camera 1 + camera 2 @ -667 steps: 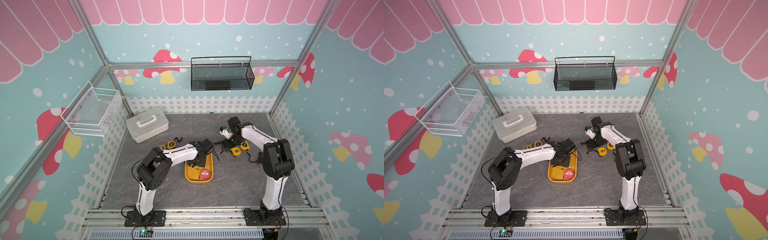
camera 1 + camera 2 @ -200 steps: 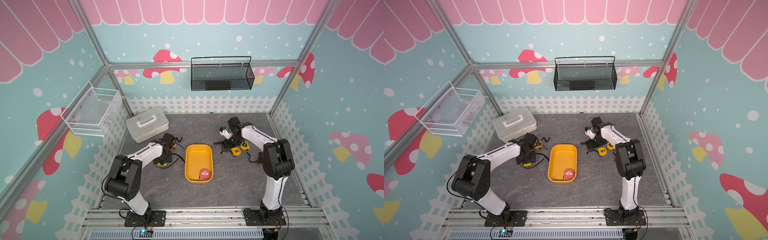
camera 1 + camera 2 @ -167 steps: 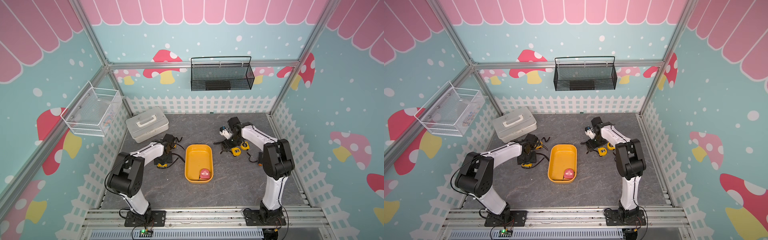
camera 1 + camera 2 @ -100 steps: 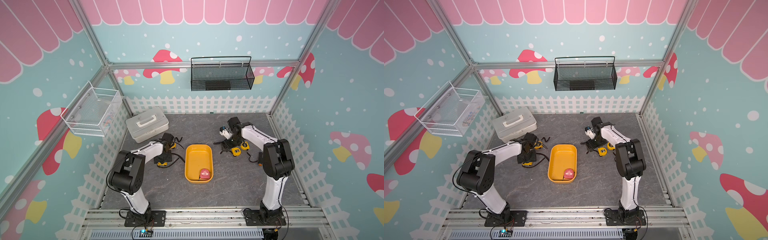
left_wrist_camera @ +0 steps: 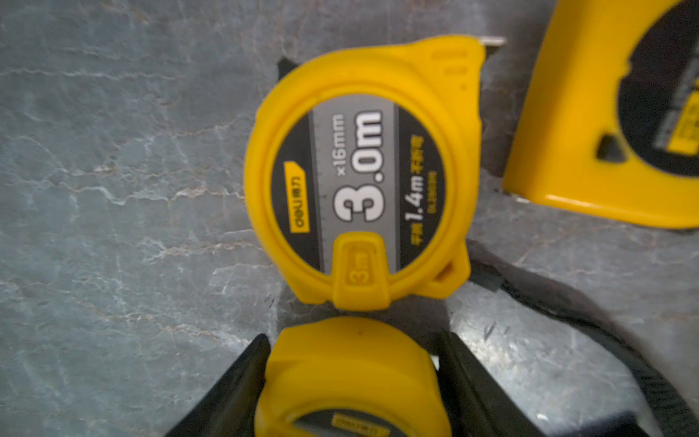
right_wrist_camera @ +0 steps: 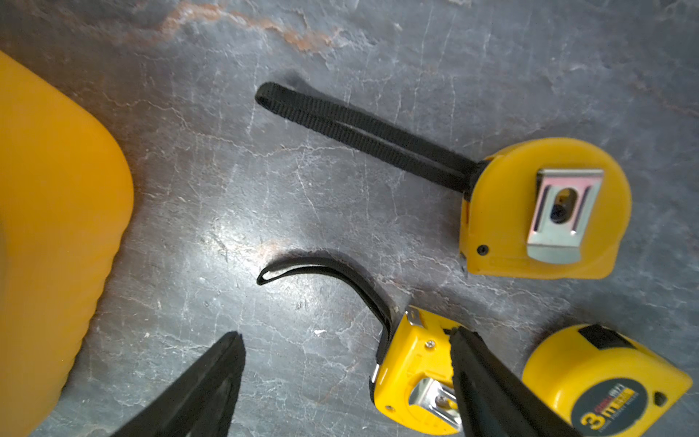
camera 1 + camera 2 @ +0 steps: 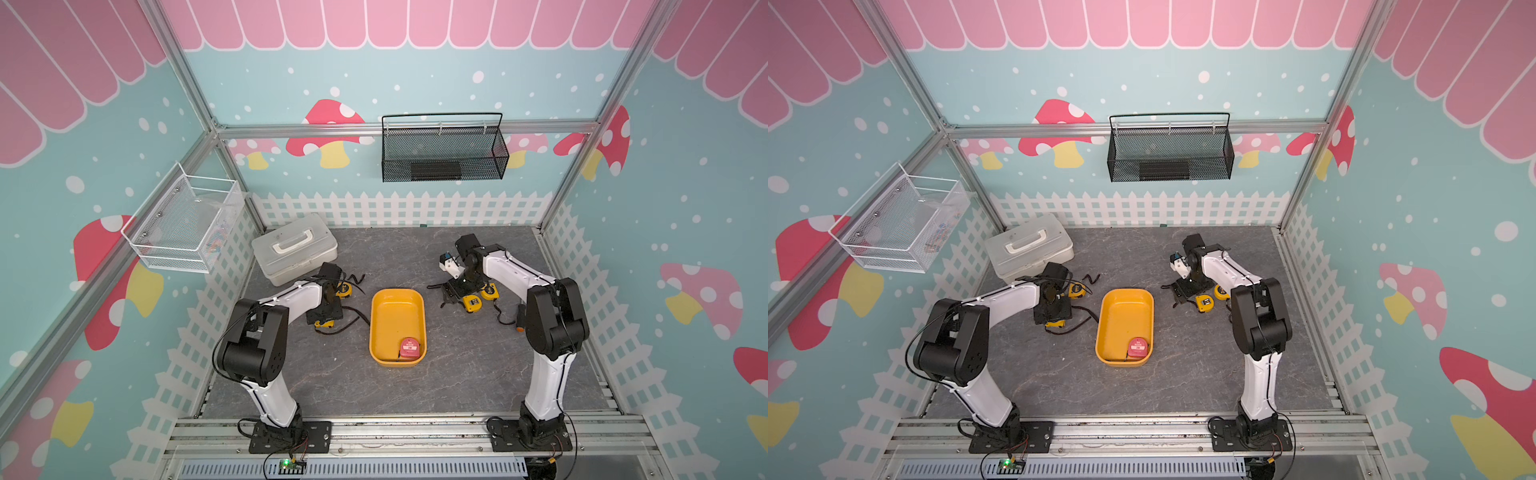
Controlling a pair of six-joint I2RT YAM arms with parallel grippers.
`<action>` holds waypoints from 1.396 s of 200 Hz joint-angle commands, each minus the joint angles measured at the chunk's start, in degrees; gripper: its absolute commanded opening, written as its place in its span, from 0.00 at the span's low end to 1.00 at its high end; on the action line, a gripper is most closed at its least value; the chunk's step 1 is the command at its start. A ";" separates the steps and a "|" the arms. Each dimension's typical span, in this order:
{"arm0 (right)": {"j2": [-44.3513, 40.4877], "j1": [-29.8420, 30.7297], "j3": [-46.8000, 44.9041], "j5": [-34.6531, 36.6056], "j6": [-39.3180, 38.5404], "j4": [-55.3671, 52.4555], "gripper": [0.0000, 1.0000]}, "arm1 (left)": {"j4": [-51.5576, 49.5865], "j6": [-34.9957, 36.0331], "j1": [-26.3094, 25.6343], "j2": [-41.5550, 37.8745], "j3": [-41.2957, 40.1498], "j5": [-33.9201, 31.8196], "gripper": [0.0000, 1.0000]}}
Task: Take the tape measure out of the storage box
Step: Place the tape measure at the center of the board, then pick up the tape measure from the storage box.
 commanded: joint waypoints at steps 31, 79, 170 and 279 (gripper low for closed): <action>-1.96 -0.21 -0.18 0.08 0.38 -1.29 0.86 | -0.21 1.16 0.42 1.30 -0.51 0.21 0.74; -2.04 -0.16 0.84 0.07 -0.04 -2.21 0.86 | -0.25 1.24 0.41 -0.88 -0.94 0.36 0.80; -11.30 15.70 -1.84 3.38 -10.84 -4.44 0.86 | -2.12 -0.24 -0.11 -18.21 -2.83 0.39 0.81; -6.84 35.17 -0.97 7.29 -18.23 -10.12 0.87 | -3.86 0.45 0.01 -25.11 -2.70 -2.87 0.84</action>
